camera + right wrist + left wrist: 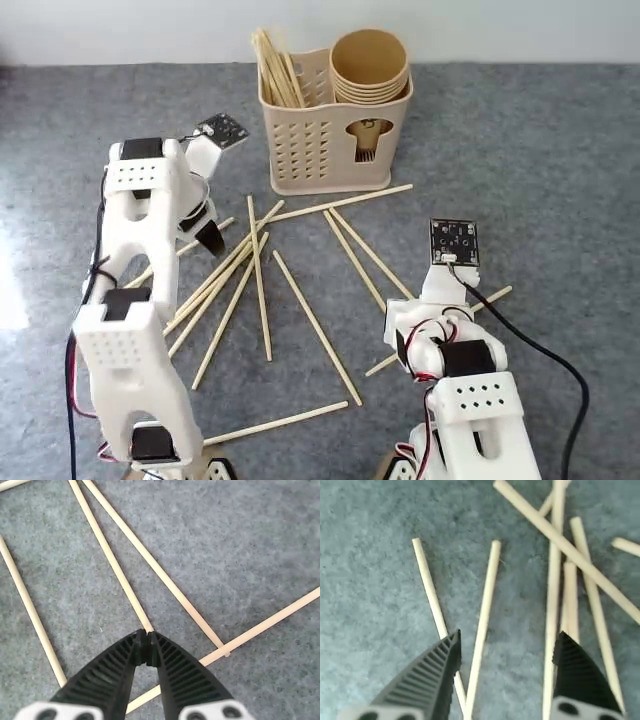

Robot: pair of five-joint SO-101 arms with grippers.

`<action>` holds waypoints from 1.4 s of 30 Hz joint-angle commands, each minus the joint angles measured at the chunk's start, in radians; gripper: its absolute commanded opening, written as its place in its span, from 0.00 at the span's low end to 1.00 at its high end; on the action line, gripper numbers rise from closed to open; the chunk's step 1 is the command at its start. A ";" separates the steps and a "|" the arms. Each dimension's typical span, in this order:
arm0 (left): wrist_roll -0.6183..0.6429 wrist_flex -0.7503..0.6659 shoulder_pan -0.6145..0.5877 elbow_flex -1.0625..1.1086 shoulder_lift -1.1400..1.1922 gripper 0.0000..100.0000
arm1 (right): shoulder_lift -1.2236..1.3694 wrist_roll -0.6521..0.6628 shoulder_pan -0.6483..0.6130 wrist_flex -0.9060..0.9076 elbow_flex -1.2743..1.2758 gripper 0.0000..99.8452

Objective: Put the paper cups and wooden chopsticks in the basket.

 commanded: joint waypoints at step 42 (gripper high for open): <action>0.009 0.296 -0.046 -0.969 0.649 0.07 | -0.015 0.009 -0.005 -0.016 -0.008 0.01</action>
